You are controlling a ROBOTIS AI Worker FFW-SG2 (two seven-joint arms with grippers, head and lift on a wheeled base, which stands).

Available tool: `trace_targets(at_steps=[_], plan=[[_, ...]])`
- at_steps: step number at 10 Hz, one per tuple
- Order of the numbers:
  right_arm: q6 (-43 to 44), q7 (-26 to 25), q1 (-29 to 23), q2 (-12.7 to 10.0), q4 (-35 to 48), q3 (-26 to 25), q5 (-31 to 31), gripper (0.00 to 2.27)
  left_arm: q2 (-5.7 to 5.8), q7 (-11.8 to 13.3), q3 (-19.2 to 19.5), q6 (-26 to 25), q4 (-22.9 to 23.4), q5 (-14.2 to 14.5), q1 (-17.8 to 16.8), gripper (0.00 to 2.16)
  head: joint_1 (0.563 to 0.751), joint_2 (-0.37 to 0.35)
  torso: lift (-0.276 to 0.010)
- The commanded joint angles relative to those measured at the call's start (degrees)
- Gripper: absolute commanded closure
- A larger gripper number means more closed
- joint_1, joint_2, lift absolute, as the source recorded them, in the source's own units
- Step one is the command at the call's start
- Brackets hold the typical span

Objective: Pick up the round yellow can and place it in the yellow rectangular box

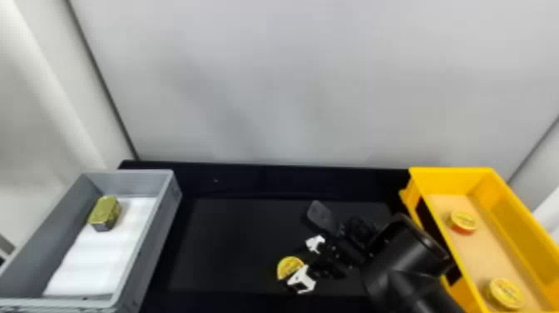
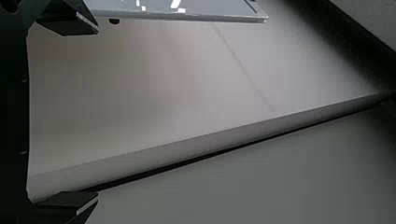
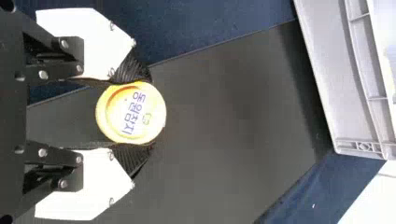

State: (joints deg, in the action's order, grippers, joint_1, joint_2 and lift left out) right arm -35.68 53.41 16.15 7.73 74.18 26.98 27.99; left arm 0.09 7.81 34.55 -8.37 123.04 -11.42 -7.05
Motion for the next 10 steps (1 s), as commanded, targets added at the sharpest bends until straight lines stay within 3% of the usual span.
trace_targets(at_steps=[1, 10], plan=[[-0.46, -0.12, -0.24, 0.09, 1.58, -0.6, -0.12, 0.75, -0.24, -0.25, -0.17, -0.16, 0.0, 0.09, 0.11, 0.04, 0.686, 0.014, -0.055], [-11.63, -2.14, 0.46, 0.0, 22.41, -5.7, 4.37, 0.75, -0.24, -0.25, -0.17, -1.39, 0.09, 0.0, 0.02, 0.04, 0.686, 0.014, -0.055]])
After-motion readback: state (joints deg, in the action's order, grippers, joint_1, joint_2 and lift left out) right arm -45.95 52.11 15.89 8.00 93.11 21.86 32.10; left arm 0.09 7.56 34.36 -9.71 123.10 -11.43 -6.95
